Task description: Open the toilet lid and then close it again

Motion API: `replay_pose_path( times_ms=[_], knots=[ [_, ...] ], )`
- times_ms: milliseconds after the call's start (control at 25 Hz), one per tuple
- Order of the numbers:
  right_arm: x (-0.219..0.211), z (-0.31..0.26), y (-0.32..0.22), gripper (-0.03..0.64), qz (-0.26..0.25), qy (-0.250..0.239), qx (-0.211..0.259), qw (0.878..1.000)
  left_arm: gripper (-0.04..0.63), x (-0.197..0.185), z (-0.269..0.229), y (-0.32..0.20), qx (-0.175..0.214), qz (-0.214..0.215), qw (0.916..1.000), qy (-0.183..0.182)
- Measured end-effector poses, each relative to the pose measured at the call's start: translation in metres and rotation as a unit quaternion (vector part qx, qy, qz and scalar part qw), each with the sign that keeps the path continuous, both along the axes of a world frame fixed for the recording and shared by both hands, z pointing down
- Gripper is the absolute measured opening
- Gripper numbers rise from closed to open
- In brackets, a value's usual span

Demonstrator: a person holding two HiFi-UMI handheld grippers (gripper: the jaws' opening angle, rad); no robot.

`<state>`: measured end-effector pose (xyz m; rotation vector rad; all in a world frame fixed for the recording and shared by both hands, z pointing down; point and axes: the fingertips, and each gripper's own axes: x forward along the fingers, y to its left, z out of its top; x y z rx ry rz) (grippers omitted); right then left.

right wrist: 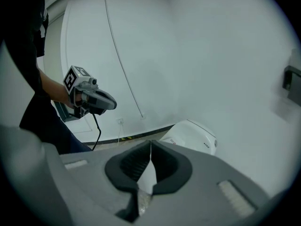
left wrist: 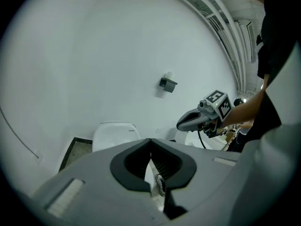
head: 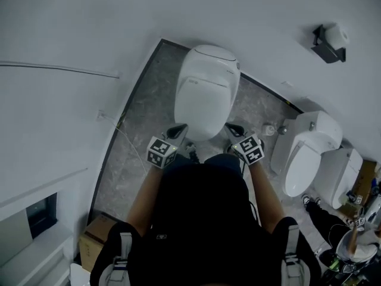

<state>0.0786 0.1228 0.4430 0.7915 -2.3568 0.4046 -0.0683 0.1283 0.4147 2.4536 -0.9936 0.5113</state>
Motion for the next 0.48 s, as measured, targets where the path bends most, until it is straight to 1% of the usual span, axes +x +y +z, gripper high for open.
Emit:
replay_pose_path(
  times_ms=[240, 480],
  knots=[
    [-0.002, -0.002, 0.003, 0.005, 0.003, 0.015, 0.007, 1.000, 0.011, -0.011, 0.001, 0.003, -0.011, 0.001, 0.9999, 0.002],
    [0.012, -0.003, -0.001, 0.005, 0.000, 0.012, 0.000, 1.000, 0.011, -0.008, -0.002, -0.003, -0.014, -0.028, 0.9994, 0.013]
  ],
)
